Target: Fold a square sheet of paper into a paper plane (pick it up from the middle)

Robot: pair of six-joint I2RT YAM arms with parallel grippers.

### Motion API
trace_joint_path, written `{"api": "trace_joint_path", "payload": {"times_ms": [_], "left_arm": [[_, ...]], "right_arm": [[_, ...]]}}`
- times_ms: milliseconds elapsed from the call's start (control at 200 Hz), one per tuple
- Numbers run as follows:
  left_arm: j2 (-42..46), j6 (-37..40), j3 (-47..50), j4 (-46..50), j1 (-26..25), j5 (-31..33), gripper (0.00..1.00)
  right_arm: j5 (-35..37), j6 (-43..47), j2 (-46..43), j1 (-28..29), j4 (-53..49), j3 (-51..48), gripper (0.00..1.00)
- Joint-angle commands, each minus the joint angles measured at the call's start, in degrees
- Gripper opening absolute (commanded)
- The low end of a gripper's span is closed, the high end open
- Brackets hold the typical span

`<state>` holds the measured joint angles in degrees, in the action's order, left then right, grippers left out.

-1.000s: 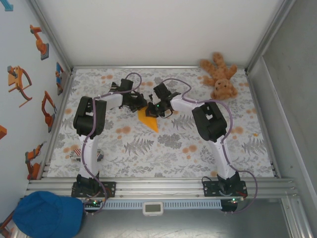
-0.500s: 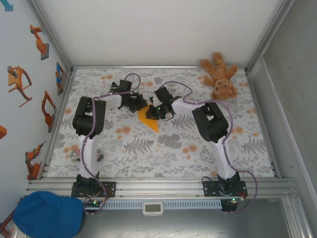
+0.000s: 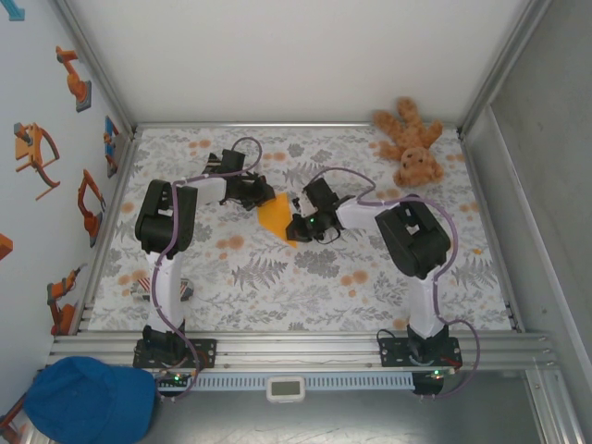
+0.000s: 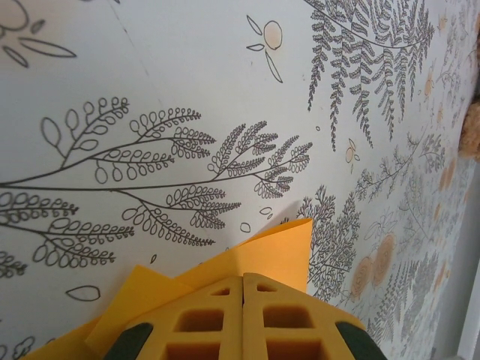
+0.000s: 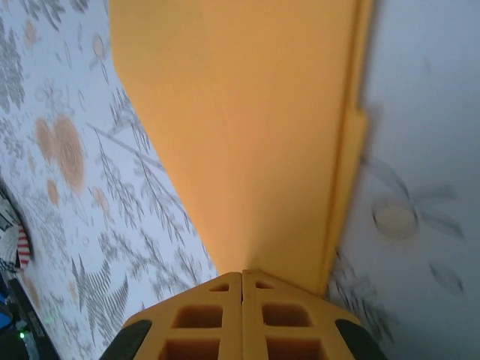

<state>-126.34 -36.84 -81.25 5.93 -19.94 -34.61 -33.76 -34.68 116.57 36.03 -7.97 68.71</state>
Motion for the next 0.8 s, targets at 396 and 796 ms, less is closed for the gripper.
{"api": "trace_joint_path", "payload": {"times_ms": [396,796], "left_arm": [[6.1,-1.5,-4.2,5.7,-0.4,0.6,0.18],[23.0,-10.2,14.7,-2.2,2.3,6.1,0.55]], "right_arm": [[6.0,-2.6,-14.7,-1.2,7.4,-10.5,0.08],[5.9,-5.3,1.5,-4.0,3.1,10.2,0.22]]}}
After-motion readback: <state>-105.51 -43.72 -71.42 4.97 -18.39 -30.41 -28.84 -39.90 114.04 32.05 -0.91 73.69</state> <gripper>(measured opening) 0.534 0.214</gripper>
